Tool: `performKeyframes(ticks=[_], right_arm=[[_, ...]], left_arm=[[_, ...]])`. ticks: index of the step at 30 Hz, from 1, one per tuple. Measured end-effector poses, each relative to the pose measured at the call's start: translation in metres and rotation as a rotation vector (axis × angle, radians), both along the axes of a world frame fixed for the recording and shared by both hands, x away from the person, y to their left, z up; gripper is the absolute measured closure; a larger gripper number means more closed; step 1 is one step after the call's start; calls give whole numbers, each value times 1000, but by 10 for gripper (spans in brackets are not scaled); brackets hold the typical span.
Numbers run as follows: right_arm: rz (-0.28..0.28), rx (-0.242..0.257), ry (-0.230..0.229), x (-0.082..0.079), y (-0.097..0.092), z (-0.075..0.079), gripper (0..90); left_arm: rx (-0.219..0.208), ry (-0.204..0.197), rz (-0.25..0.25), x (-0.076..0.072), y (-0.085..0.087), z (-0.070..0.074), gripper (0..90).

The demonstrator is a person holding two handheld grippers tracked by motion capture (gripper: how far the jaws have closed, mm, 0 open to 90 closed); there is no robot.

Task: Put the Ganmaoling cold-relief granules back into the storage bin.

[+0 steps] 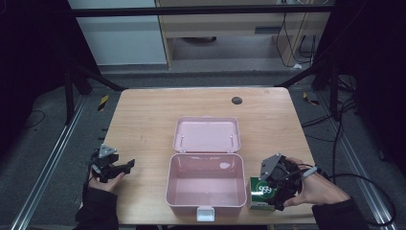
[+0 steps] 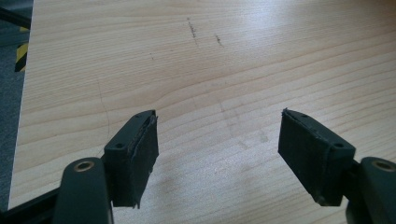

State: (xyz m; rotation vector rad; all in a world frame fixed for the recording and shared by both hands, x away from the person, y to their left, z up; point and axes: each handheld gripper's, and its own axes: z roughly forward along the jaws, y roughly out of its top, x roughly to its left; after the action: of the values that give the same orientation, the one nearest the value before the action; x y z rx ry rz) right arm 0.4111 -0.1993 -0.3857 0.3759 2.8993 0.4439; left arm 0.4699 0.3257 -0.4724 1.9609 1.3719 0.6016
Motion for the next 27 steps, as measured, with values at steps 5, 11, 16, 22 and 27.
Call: performKeyframes(ticks=[5, 11, 16, 22, 27], right_arm=[[14, -10, 17, 0, 1, -9, 45], [12, -10, 29, 1, 2, -18, 45], [16, -16, 41, 3, 3, -24, 46], [28, -33, 59, 5, 7, -32, 51], [24, -45, 71, 7, 8, -39, 54]], left_arm=[[1, 1, 0, 0, -1, 0, 279], [2, -1, 1, 0, 0, 0, 279], [4, -1, 0, 0, -1, 0, 280], [5, -1, 1, 0, 0, 0, 281], [7, -1, 1, 0, -1, 0, 280]])
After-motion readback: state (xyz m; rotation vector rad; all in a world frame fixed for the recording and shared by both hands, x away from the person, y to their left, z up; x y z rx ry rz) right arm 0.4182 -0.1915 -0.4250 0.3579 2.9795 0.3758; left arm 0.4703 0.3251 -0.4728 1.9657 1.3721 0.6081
